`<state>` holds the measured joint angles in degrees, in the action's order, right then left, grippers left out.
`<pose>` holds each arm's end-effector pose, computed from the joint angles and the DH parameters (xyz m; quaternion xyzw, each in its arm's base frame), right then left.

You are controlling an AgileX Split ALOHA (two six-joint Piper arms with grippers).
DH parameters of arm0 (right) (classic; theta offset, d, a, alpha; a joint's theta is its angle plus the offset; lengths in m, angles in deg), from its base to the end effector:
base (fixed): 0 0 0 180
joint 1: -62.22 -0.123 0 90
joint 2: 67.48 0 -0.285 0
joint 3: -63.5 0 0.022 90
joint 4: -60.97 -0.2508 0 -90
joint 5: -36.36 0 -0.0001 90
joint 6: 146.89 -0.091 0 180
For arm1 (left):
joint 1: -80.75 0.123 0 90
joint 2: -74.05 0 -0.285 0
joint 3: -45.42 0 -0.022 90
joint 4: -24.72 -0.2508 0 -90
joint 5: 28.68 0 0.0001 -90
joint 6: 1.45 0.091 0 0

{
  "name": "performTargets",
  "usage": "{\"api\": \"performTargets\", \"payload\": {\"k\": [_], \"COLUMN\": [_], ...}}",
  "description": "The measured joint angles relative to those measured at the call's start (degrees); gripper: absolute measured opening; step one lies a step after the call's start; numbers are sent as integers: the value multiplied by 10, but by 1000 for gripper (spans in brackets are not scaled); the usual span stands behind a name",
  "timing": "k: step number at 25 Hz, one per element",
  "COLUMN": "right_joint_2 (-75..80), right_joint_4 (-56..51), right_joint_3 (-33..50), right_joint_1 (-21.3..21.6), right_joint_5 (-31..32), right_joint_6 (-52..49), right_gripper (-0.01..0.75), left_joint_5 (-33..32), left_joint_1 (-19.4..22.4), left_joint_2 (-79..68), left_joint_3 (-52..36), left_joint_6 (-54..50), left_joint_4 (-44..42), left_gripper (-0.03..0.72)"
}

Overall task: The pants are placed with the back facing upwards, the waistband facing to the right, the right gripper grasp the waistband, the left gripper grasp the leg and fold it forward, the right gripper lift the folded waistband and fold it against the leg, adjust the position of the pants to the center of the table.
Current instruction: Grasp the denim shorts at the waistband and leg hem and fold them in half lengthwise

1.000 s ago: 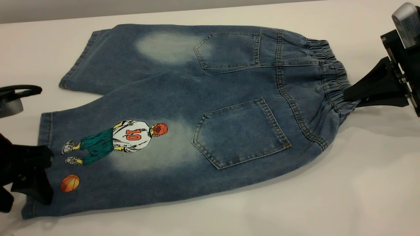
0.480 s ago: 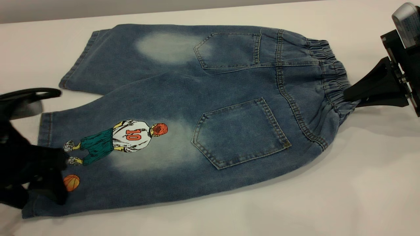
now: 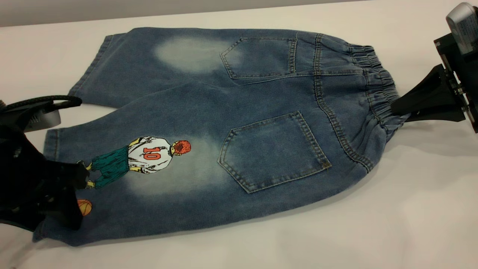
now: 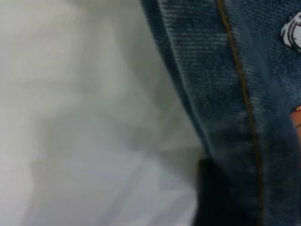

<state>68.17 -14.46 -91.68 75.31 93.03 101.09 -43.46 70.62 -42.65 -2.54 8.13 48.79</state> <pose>0.3157 0.0022 0.0398 0.0816 0.8874 0.4506 0.0539 0.2133 -0.0478 0.0511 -0.0310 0.9980 -0.0542 0.0045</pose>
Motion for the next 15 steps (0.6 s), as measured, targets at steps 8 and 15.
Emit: {"api": "performTargets", "payload": {"k": [8, 15], "right_joint_2": [0, -23], "right_joint_4": [-4, -17], "right_joint_3": [0, 0], "right_joint_1": [0, 0], "right_joint_5": [10, 30], "right_joint_6": [1, 2], "right_gripper": [24, 24], "left_joint_5": [-19, -48], "left_joint_1": [0, 0], "left_joint_2": [1, 63], "left_joint_3": [0, 18], "left_joint_6": [4, 6], "left_joint_4": [1, 0], "left_gripper": [69, 69]}}
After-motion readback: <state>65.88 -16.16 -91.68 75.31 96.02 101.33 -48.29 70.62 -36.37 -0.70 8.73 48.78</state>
